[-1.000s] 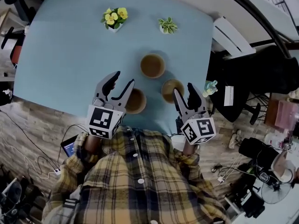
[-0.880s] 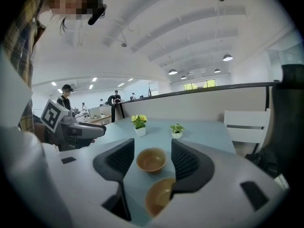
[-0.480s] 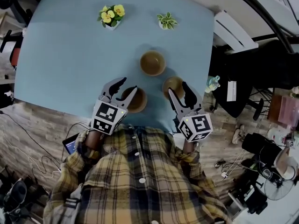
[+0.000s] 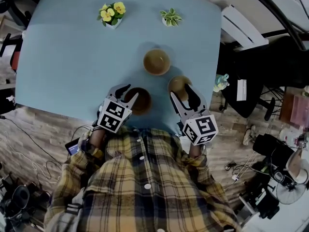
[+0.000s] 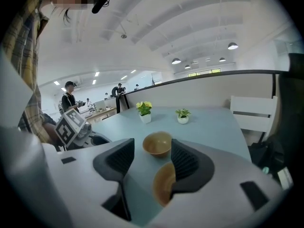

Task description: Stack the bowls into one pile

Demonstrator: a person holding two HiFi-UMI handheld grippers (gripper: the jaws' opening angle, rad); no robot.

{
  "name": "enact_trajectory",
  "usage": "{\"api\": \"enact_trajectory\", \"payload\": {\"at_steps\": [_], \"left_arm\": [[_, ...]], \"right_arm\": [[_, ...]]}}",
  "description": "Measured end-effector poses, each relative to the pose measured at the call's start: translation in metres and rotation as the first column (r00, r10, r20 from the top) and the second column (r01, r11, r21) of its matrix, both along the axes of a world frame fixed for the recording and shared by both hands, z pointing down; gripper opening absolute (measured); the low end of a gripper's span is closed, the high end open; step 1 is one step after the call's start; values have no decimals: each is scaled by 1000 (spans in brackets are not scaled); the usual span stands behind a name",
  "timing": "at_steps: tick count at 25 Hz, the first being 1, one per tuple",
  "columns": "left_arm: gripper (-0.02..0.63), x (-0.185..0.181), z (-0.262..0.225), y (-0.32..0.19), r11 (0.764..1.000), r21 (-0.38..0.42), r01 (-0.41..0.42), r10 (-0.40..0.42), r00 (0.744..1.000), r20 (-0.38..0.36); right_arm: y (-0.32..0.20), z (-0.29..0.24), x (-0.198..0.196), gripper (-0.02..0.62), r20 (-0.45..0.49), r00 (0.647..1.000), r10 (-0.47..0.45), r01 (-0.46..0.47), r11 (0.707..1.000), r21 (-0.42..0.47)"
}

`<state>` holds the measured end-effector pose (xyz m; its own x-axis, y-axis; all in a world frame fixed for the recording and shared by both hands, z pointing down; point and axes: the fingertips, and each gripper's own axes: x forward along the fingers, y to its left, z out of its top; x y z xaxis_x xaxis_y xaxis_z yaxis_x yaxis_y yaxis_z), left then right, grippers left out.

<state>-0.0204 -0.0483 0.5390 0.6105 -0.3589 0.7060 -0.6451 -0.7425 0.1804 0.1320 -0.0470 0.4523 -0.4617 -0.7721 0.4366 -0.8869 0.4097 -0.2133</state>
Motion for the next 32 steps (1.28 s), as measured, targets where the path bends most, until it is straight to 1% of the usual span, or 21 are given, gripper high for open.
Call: {"api": "enact_trajectory", "payload": {"at_steps": [3, 7, 10, 11, 13, 14, 18, 24, 32], "left_arm": [[120, -3, 10, 3, 1000, -19, -6, 6, 1000, 22], [116, -5, 21, 6, 999, -37, -22, 24, 999, 48], [101, -7, 25, 5, 999, -45, -19, 22, 998, 57], [91, -7, 26, 5, 999, -48, -14, 17, 998, 58], [48, -9, 28, 4, 999, -51, -2, 5, 998, 58], [29, -10, 28, 4, 999, -51, 3, 0, 998, 56], [20, -10, 25, 3, 998, -56, 5, -3, 999, 33], [10, -7, 17, -2, 997, -62, 37, -38, 999, -26], [9, -5, 6, -12, 998, -24, 51, -52, 998, -35]], "right_arm": [[1, 2, -1, 225, 4, 1000, -4, 4, 1000, -4], [1, 4, 0, 225, 5, 1000, -2, 2, 1000, -8], [0, 4, 1, 225, 7, 1000, 3, -3, 1000, -9], [0, 5, 1, 225, 7, 1000, 6, -6, 1000, -10], [0, 6, 1, 225, 9, 1000, 11, -10, 1000, -12], [1, 6, 2, 225, 9, 1000, 13, -13, 1000, -13], [1, 8, 3, 225, 12, 1000, 21, -21, 1000, -19], [1, 9, 3, 225, 14, 1000, 26, -25, 1000, -18], [0, 10, 6, 225, 14, 999, 35, -35, 999, -17]]}}
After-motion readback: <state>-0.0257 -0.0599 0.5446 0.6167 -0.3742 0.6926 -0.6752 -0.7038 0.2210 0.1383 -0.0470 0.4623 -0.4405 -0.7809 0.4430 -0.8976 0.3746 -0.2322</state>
